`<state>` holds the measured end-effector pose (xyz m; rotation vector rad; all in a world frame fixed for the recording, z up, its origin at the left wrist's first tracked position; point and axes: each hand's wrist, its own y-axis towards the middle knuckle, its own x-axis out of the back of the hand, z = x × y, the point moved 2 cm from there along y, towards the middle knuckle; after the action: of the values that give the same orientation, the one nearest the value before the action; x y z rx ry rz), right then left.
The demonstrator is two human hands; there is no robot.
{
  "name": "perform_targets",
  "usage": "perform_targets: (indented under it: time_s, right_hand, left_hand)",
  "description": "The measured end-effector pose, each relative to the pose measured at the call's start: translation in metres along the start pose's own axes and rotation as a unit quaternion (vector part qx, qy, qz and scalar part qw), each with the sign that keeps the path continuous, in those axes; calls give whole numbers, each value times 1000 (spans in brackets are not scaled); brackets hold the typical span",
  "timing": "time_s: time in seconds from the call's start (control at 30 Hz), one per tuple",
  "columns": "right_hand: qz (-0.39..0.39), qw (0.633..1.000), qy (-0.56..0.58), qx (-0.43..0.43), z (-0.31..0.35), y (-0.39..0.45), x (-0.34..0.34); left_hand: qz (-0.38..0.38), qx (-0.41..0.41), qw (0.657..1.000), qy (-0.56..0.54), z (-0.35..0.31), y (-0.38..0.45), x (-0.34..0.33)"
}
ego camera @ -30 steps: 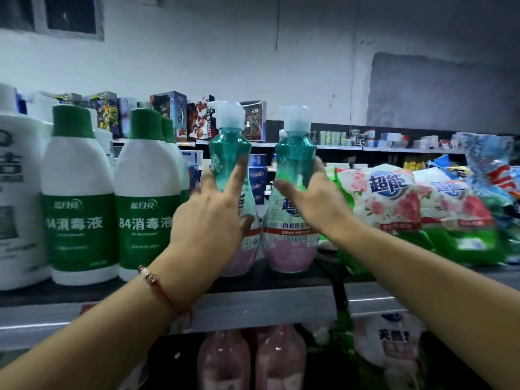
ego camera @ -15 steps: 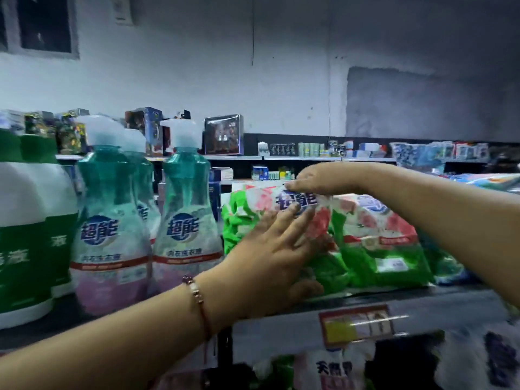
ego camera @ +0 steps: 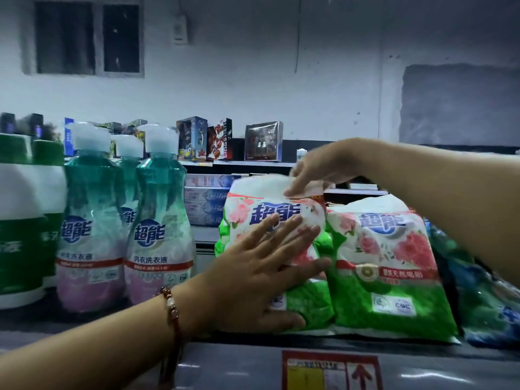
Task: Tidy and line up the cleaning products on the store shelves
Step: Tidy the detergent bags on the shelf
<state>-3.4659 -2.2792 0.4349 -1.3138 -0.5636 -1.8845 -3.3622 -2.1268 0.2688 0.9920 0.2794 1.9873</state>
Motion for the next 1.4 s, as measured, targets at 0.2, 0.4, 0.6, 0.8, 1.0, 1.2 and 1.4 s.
perform_targets:
  time_s: [0.2, 0.4, 0.6, 0.8, 1.0, 1.2, 1.4]
  right_hand:
    - [-194, 970, 1, 144, 13, -9, 11]
    - [-251, 953, -95, 143, -18, -36, 19]
    - [-33, 966, -233, -109, -107, -44, 7]
    - [-141, 976, -166, -21, -117, -55, 11]
    - [-274, 955, -99, 58, -94, -87, 37]
    - [-315, 920, -228, 49, -97, -102, 24]
    - [-327, 901, -284, 11, -131, -153, 25]
  left_hand:
    - [74, 3, 996, 45, 7, 0, -13]
    - [44, 18, 999, -5, 2, 10, 0]
    - [4, -28, 998, -62, -47, 87, 7]
    - [8, -69, 994, -80, -84, 130, -16]
    - [23, -89, 996, -10, -81, 131, -40]
    - [67, -70, 994, -53, -79, 137, -42]
    - [36, -4, 994, -107, -81, 163, -22]
